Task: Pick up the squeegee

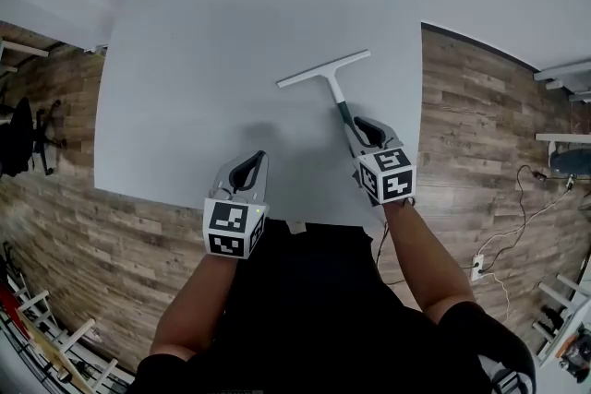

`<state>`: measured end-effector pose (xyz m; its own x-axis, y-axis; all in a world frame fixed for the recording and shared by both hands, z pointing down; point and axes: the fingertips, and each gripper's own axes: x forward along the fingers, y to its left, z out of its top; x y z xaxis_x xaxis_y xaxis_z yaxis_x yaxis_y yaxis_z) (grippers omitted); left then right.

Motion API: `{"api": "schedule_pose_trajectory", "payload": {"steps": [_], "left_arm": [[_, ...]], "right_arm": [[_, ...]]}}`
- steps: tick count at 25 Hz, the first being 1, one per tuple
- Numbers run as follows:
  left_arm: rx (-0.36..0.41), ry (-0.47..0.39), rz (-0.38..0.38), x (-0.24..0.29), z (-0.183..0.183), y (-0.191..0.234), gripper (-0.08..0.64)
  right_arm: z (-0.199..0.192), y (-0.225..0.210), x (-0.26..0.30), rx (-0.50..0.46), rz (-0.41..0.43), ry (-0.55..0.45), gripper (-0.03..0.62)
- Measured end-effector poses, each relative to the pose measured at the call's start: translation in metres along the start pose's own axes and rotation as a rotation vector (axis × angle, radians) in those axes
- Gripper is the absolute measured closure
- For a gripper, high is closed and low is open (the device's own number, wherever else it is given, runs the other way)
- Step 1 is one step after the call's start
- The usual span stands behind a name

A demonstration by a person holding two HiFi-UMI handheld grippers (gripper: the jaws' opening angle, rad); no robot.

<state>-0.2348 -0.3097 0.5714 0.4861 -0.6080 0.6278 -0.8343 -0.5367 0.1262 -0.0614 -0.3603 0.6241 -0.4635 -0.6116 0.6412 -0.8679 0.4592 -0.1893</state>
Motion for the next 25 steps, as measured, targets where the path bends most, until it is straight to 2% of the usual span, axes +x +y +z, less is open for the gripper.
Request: {"api": "schedule_pose_trajectory", "payload": {"steps": [5,12,18,25], "left_arm": [[-0.001,0.024,-0.041,0.007,-0.009,0.008,0.554],[-0.027,0.047,-0.065,0.002,-0.026,0.024,0.552],[-0.057,0.044,-0.066,0.005,-0.031,0.036,0.552],[-0.089,0.052,-0.026,-0.008,-0.041,0.064,0.552]], "right_arm": [[0.001,-0.007,0.029,-0.034,-0.053,0.066,0.474],[-0.002,-0.022,0.052,-0.068,-0.135,0.121,0.455],[-0.008,-0.033,0.071,-0.076,-0.158,0.169,0.451],[-0.011,-0.035,0.091,-0.069,-0.166,0.200,0.451]]}}
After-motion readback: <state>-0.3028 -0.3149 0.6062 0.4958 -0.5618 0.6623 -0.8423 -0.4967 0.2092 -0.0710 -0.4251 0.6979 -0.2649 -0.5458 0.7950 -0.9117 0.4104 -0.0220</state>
